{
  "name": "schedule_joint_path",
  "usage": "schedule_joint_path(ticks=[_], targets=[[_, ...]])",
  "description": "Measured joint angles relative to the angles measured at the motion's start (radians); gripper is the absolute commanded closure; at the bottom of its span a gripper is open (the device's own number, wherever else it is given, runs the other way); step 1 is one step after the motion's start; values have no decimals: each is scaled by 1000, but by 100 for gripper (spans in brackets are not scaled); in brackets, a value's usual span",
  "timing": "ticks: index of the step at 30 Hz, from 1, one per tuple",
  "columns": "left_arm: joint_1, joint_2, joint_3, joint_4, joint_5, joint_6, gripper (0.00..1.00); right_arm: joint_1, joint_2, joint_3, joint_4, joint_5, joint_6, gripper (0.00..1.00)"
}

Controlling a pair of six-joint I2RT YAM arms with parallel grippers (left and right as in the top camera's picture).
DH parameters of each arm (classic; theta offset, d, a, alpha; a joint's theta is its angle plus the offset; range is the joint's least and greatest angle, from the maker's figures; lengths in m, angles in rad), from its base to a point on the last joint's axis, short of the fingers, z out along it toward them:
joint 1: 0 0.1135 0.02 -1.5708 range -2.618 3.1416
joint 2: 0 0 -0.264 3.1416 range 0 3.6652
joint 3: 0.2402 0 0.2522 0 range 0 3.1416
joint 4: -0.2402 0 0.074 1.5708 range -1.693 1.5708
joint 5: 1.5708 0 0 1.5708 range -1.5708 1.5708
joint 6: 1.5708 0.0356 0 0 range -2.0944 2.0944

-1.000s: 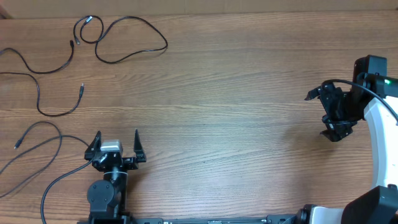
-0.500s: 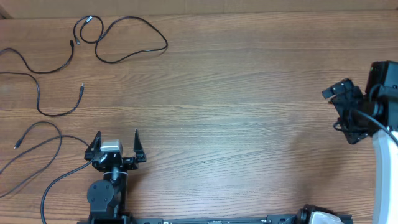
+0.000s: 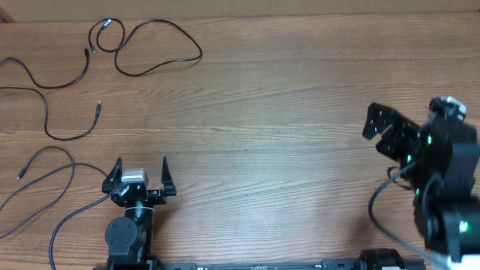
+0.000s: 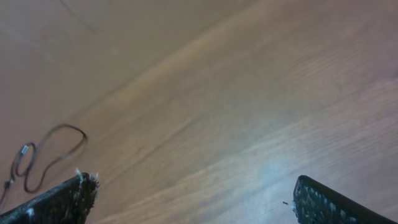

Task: Untangle cables

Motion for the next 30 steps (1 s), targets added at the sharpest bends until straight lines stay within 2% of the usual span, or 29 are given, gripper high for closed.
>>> schedule_joint_path(ticks=[4,8,16,18,23,30], targets=[[0,0,0,-2,0,0,0,0,-224,-149,31,-6,-92,0],[0,0,0,-2,0,0,0,1,-354,-241,84,-32,-191,0],[0,0,0,-1,0,-1,0,21,-576,-496,340,-44,-246,0],[0,0,0,-2,0,-5,1,21,-651,-623,433,-45,-254,0],[0,0,0,-2,0,-11,1,21,-722,-796,576,-69,-268,0],[0,0,0,-2,0,-11,0,21,-759,-921,696,-143,-349,0]])
